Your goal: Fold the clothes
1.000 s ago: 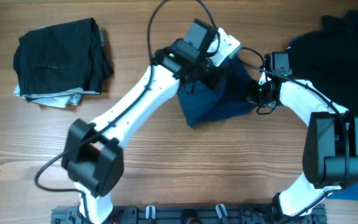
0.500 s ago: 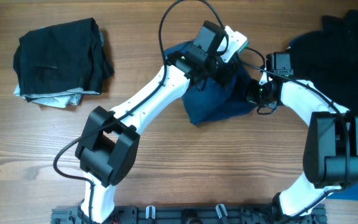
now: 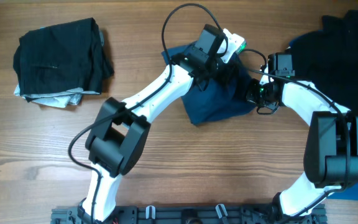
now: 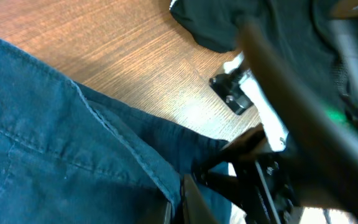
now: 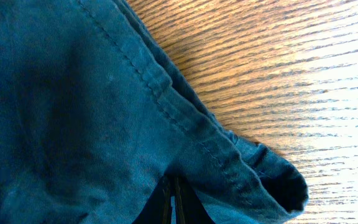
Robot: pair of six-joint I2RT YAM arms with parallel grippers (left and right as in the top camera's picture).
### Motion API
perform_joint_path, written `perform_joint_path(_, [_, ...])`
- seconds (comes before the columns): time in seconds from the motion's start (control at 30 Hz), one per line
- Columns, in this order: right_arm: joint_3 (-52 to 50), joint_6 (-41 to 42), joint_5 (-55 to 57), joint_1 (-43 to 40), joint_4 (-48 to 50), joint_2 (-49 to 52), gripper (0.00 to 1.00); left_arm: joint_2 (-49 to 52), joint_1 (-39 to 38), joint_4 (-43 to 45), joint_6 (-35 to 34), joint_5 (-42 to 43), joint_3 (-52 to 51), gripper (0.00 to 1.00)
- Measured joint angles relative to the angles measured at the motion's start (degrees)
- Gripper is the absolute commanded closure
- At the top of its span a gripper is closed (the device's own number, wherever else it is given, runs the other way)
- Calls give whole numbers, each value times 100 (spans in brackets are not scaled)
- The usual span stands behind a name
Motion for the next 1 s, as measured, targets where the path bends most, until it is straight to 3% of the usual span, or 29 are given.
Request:
perform_joint_path(0.4, [2, 31, 7, 0, -22, -22, 93, 133, -9, 197, -153, 140, 0, 96])
perform_joint_path(0.53, [7, -46, 22, -37, -389, -376, 76, 133, -11, 210, -153, 142, 0, 96])
perform_joint_path(0.63, [20, 50, 136, -304, -518, -1517, 64, 133, -11, 210, -155, 155, 0, 96])
perform_joint_path(0.8, [157, -24, 234, -857, -800, -2702, 64, 162, -17, 234, -155, 160, 0, 96])
perform_joint_path(1.0, [155, -155, 271, -933, -909, -2653, 66, 221, -37, 291, -170, 160, 0, 96])
